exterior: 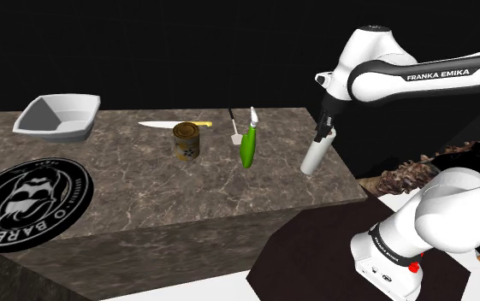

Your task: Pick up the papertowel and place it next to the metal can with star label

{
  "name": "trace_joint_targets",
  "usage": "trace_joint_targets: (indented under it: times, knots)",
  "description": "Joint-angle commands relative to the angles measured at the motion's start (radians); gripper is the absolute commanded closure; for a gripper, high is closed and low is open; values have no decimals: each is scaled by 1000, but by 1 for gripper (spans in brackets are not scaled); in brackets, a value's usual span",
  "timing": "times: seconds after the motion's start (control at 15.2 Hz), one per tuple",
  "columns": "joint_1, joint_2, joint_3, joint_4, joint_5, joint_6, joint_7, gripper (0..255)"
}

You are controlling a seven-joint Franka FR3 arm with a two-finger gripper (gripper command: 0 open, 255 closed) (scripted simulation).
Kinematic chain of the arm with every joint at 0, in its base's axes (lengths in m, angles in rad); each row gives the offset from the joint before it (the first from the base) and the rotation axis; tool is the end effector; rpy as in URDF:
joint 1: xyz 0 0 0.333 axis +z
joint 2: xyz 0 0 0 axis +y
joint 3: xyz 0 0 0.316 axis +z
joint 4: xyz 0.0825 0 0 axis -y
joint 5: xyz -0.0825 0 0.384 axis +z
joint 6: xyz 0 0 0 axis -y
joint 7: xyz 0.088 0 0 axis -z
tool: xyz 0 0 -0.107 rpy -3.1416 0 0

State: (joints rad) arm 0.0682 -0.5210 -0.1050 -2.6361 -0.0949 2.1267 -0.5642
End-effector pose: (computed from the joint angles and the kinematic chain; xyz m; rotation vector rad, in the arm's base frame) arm 0.3747 -0.0170 0.4128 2.9764 0.9056 0.0027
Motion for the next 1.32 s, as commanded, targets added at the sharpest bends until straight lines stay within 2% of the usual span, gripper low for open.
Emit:
trace_joint_targets:
  times: [0.0, 1.25]
  knots:
    - [0, -14, 2, 18, 1, -33, -1, 255]
    - [5, -71, 15, 236, 13, -307, -9, 255]
